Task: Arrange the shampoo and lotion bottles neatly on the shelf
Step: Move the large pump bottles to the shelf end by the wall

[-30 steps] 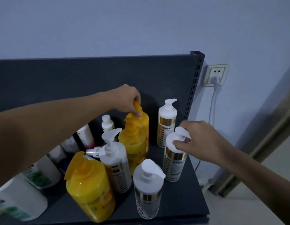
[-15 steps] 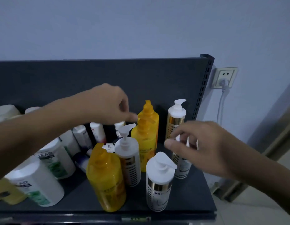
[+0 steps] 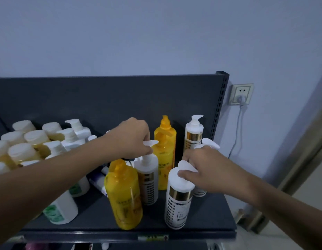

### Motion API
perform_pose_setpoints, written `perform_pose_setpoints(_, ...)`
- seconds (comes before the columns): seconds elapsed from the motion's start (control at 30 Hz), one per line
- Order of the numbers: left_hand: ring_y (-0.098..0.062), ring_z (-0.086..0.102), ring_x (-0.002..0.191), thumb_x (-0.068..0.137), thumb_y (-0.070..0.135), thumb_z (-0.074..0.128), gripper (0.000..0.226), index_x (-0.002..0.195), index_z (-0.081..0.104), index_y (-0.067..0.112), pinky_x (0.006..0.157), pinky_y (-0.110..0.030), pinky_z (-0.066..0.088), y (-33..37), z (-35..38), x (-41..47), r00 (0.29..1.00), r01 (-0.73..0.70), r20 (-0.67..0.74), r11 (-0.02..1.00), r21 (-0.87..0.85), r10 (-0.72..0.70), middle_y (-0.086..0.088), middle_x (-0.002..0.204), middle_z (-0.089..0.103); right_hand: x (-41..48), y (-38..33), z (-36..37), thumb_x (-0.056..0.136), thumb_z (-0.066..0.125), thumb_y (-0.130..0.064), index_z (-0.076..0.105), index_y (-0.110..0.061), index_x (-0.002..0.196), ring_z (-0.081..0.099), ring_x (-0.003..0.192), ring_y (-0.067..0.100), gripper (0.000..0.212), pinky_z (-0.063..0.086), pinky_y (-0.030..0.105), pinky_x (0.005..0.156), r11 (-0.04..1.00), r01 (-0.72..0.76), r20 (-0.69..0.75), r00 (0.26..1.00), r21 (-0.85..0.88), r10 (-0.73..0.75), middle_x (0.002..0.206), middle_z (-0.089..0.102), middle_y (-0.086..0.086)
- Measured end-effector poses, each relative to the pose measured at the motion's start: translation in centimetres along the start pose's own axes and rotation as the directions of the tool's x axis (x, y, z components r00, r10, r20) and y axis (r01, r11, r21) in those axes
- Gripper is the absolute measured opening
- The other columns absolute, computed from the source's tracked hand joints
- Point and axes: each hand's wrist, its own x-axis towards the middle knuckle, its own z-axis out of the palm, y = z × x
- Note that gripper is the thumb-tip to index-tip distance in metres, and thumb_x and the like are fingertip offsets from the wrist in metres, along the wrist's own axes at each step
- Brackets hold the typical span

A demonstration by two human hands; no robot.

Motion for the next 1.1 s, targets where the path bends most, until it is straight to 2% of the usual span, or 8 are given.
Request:
perform_pose_setpoints(0.13,-0.012,0.071,0.071,0.083,0.040,0.075,0.021,0.084,0.081,0.020,0.066,-0.037,0.062,1.7,0.0,-0.9,0.997,-0.081,0.005,0.997,0.018,0.080,0.002,0.078,0.077,-0.3,2.2,-0.9,0.093,0.064,-0.042,0.065,-0.020,0.098,0.057,0.077,0.006,0.023,0.040,0.022,0.058,0.997,-0.068,0.007,0.998,0.021,0.068,0.082,0.058,-0.010)
perform_pose_setpoints(0.23,-0.011,0.071,0.072,0.082,0.038,0.074,0.019,0.086,0.082,0.020,0.065,-0.035,0.061,2.9,-0.3,-1.6,0.993,-0.112,0.026,0.994,-0.020,0.112,0.005,0.079,0.077,-0.4,3.0,-1.4,0.095,0.062,-0.040,0.066,-0.014,0.104,0.061,0.082,0.015,0.027,0.048,0.028,0.066,0.995,-0.092,-0.002,0.996,-0.039,0.092,0.089,0.062,-0.001)
perform_pose_setpoints(0.43,-0.003,0.066,0.072,0.086,0.038,0.076,0.015,0.093,0.081,0.025,0.065,-0.024,0.057,6.1,-0.1,-3.1,0.982,-0.162,0.071,0.973,-0.162,0.176,0.011,0.086,0.076,0.0,3.9,-1.8,0.099,0.056,-0.037,0.063,-0.013,0.112,0.057,0.082,0.018,0.029,0.036,0.021,0.057,0.987,-0.058,-0.047,0.998,-0.152,0.051,0.096,0.062,0.004)
perform_pose_setpoints(0.67,-0.016,0.071,0.081,0.081,0.037,0.076,0.019,0.089,0.080,0.019,0.070,-0.043,0.059,8.8,1.5,-2.0,0.979,-0.200,0.006,0.957,-0.209,0.206,-0.001,0.086,0.077,1.5,4.7,-1.7,0.097,0.059,-0.033,0.060,-0.014,0.101,0.052,0.074,0.016,0.020,0.030,0.019,0.054,0.986,0.033,-0.041,0.998,-0.161,-0.040,0.090,0.061,0.002)
perform_pose_setpoints(0.77,-0.012,0.066,0.074,0.083,0.037,0.076,0.021,0.094,0.081,0.020,0.062,-0.033,0.056,9.8,1.6,-1.9,0.975,-0.222,-0.028,0.947,-0.231,0.222,0.000,0.085,0.076,2.6,5.2,-1.6,0.095,0.063,-0.031,0.062,-0.015,0.098,0.050,0.072,0.017,0.016,0.029,0.021,0.054,0.991,0.050,-0.036,0.998,-0.125,-0.055,0.078,0.051,-0.007)
perform_pose_setpoints(0.83,-0.013,0.059,0.066,0.086,0.038,0.074,0.022,0.092,0.081,0.018,0.050,-0.021,0.040,10.6,1.8,-1.8,0.973,-0.231,-0.064,0.944,-0.238,0.222,-0.001,0.076,0.070,3.1,5.3,-1.9,0.092,0.066,-0.024,0.058,-0.025,0.083,0.048,0.065,0.014,0.012,0.029,0.021,0.054,0.993,0.074,-0.009,0.997,-0.090,-0.075,0.071,0.043,-0.014)
perform_pose_setpoints(0.93,-0.014,0.051,0.061,0.088,0.037,0.073,0.028,0.080,0.077,0.011,0.045,-0.019,0.028,11.5,2.2,-1.6,0.973,-0.225,-0.109,0.938,-0.264,0.203,-0.004,0.066,0.062,3.8,5.4,-2.3,0.084,0.073,-0.022,0.035,-0.041,0.064,0.043,0.056,0.005,0.047,0.032,0.024,0.055,0.988,0.142,0.032,0.990,-0.068,-0.140,0.063,0.042,-0.016)
perform_pose_setpoints(1.1,-0.010,0.047,0.057,0.086,0.036,0.076,0.025,0.085,0.075,0.011,0.049,-0.019,0.026,12.2,2.8,-1.5,0.963,-0.256,-0.154,0.928,-0.272,0.220,0.002,0.070,0.059,5.0,6.1,-3.4,0.080,0.078,-0.021,0.048,-0.047,0.068,0.063,0.066,0.009,0.041,0.055,0.038,0.064,0.993,0.107,0.130,0.986,-0.044,-0.100,0.069,0.067,-0.006)
